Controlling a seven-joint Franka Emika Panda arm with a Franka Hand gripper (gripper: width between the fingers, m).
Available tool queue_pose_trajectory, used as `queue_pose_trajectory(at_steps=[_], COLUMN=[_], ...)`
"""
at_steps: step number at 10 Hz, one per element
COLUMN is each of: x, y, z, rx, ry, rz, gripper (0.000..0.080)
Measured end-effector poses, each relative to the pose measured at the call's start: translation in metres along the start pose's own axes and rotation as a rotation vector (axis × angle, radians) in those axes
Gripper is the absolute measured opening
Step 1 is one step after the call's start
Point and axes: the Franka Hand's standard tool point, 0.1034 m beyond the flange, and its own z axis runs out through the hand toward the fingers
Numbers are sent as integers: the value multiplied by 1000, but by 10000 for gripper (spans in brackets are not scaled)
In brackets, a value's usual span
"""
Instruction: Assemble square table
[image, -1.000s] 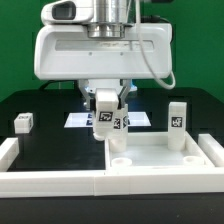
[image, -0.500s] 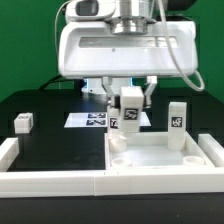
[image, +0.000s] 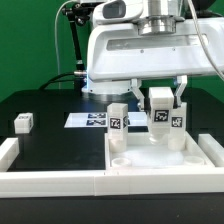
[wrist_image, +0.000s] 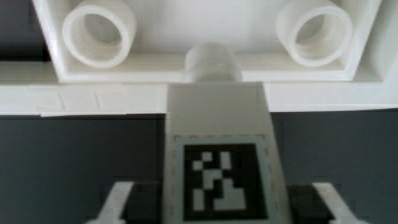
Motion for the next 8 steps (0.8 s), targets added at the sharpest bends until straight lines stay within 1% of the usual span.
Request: queue_pose_trajectory(at_steps=[2, 3, 5, 6, 7, 8], x=[-1, -5, -3, 3, 5, -1], y=[-2, -11, -27, -32, -37, -42], z=[1, 5, 6, 6, 6, 11], rx=[1, 6, 19, 21, 17, 22], ry=[0, 10, 32, 78, 169, 159], rz=[4, 5, -2, -8, -16, -22], gripper=[290, 290, 290, 290, 290, 290])
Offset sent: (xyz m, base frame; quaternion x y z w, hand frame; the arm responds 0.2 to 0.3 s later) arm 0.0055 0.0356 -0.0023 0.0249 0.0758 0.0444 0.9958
